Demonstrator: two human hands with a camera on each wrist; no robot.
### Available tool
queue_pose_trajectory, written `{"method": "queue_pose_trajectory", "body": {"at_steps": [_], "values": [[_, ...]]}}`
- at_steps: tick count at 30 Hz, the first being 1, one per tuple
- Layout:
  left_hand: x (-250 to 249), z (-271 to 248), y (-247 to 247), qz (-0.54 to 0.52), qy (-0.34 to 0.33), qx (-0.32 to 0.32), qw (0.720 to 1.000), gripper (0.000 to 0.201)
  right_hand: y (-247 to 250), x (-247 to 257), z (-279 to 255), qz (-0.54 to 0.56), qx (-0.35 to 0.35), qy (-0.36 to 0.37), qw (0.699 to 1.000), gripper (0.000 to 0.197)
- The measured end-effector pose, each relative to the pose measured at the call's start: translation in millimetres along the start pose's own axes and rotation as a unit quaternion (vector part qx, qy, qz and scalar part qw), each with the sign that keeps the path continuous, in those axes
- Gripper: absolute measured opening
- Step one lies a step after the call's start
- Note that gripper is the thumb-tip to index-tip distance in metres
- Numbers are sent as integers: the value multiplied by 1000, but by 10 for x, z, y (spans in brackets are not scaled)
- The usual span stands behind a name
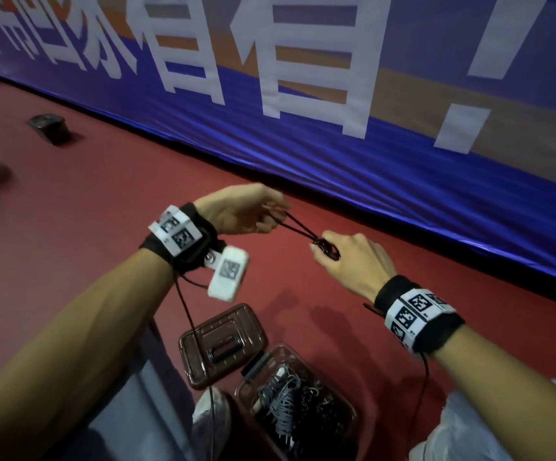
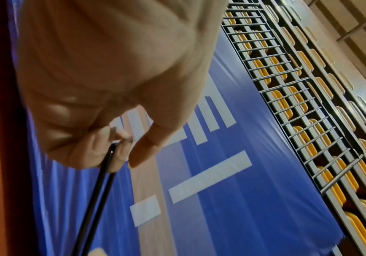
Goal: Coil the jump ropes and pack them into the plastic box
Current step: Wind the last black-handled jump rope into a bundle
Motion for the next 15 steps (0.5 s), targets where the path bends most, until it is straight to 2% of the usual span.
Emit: {"method": "queue_pose_trajectory", "body": {"at_steps": [7, 9, 11, 13, 15], "values": [[131, -12, 145, -49, 33, -47, 997, 31, -270, -20, -68, 35, 45, -1, 998, 39], [131, -14, 132, -31, 5, -66, 997, 24, -385, -37, -74, 62, 71, 4, 996, 36], [115, -20, 106, 3, -43, -79, 996, 17, -510, -35, -80, 147, 104, 5, 984, 35], [88, -15, 117, 56, -82, -82, 992, 21, -632, -31, -98, 248, 142, -8, 958, 34], [109, -8, 141, 101, -102, -87, 986, 28, -800, -6, -146, 273, 191, -11, 943, 37]]}}
Point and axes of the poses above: each hand's wrist, its own z-axis towards the middle knuckle, its own y-axis out of the back of the hand, x = y × z, the point moved 7 cm from there along z, towards the middle knuckle, and after that the axes turned 6 degrees about x, right-handed, at the moved point
